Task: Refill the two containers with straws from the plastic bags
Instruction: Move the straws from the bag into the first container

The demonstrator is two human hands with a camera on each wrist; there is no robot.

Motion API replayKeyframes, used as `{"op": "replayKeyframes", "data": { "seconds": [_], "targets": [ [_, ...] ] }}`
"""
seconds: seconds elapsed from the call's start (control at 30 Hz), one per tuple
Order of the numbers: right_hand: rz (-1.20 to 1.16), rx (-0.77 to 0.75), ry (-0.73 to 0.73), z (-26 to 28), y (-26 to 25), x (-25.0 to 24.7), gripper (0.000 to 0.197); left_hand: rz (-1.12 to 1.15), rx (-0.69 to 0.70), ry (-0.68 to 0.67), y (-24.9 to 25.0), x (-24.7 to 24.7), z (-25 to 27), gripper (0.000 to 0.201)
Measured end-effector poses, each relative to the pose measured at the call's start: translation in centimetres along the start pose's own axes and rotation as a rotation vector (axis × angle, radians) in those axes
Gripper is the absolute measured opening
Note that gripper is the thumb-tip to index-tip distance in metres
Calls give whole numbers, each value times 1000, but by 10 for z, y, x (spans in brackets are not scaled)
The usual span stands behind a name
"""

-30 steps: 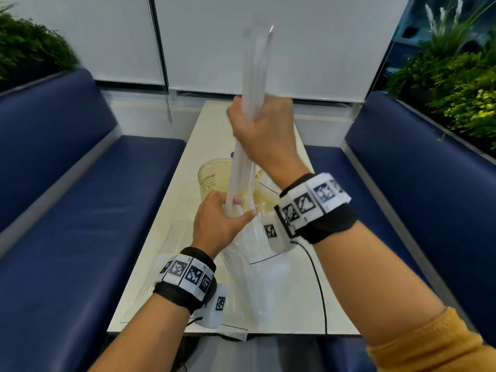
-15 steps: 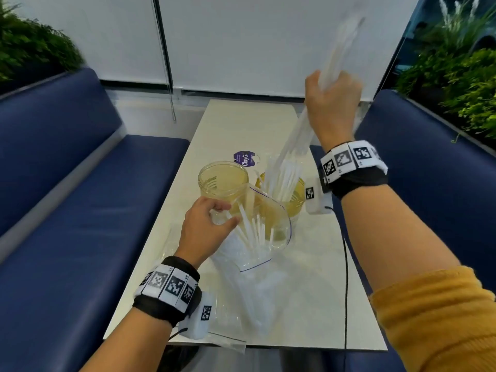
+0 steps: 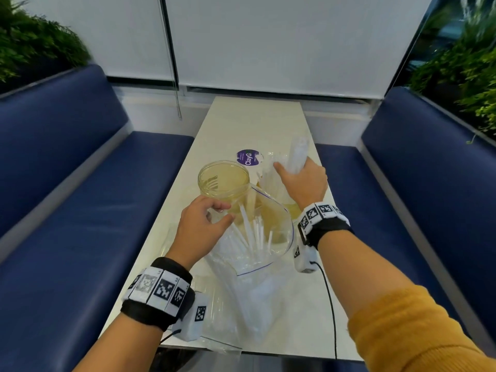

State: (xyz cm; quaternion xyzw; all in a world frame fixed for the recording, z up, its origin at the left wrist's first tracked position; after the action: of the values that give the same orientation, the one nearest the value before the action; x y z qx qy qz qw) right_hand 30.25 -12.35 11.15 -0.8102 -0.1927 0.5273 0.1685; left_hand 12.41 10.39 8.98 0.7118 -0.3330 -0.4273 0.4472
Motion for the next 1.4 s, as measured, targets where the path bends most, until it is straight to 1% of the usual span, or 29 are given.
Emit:
{"op": "replayKeyframes", "data": {
  "seconds": [0.07, 0.13, 0.17, 0.2, 0.23, 0.3, 0.37, 0.43, 0.5, 0.57, 0.63, 0.67, 0.7, 0.73, 0.8, 0.83, 0.87, 0.9, 0.93, 0.97, 1.1, 1.17, 1.3, 1.4],
  "targets": [
    [-86, 11, 56, -5, -1, -14, 61, 3, 8, 0, 5, 0, 0, 12],
    [-167, -43, 116, -14, -9, -26, 70, 10, 9, -5, 9, 0, -1, 12],
    [-177, -83, 130, -20, -15, -29, 68, 9, 10, -12, 10, 0, -2, 12],
    [-159, -135, 116, -25, -22, -27, 62, 3, 13, -20, 12, 1, -2, 13],
    [-111, -202, 75, -29, -31, -22, 53, -6, 17, -30, 14, 2, -2, 15],
    [9, -323, -63, -31, -43, -4, 40, -24, 20, -55, 18, 3, -1, 20],
    [150, -361, -213, -26, -42, 13, 39, -22, 14, -84, 20, 3, -1, 26],
    [259, -371, -302, -20, -37, 18, 40, -15, 8, -115, 22, 4, -1, 30],
    [289, -414, -282, -17, -43, 4, 38, -26, 2, -141, 23, 4, -2, 34],
    [261, -463, -195, -13, -60, -22, 35, -39, 10, -161, 25, 5, -2, 37],
    [173, -514, -120, -1, -86, -53, 28, -51, 17, -171, 28, 6, -1, 40],
    [114, -537, -146, 9, -99, -63, 24, -62, 19, -175, 28, 7, 0, 41],
    [73, -558, -228, 21, -111, -68, 22, -73, 21, -182, 28, 7, 0, 43],
    [76, -568, -366, 35, -119, -64, 20, -79, 21, -188, 28, 9, 0, 44],
    [235, -529, -741, 71, -113, -38, 17, -70, 16, -202, 26, 11, 1, 47],
    [356, -503, -888, 90, -103, -24, 29, -60, 11, -210, 24, 11, 2, 49],
    [452, -484, -973, 103, -94, -14, 45, -47, 4, -218, 23, 12, 3, 50],
    [492, -473, -1005, 114, -88, -5, 59, -28, -5, -229, 21, 13, 4, 51],
    [479, -467, -1007, 122, -87, 3, 69, -5, -18, -240, 20, 14, 5, 52],
    [438, -464, -999, 130, -87, 10, 74, 15, -33, -247, 19, 15, 6, 54],
    [331, -488, -900, 150, -88, 28, 79, 70, -64, -246, 14, 13, 8, 60],
    [285, -494, -867, 156, -88, 33, 74, 80, -77, -233, 10, 10, 9, 62],
    [175, -477, -835, 157, -88, 30, 58, 173, -141, -209, 1, 5, 10, 63],
    [118, -444, -785, 151, -87, 23, 52, 157, -145, -171, 0, 1, 11, 51]
  ]
}}
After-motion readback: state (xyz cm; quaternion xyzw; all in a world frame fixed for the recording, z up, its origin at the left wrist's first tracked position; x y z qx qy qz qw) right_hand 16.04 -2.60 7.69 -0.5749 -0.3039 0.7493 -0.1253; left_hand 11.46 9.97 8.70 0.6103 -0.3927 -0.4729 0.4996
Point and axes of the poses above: each hand's wrist, its own z-axis away from the middle knuckle, its own x-axis out of the palm, y = z × x, the point moved 10 cm from there along -z, towards the middle knuckle, and after that the axes turned 12 degrees about z, right-handed, at the moved point
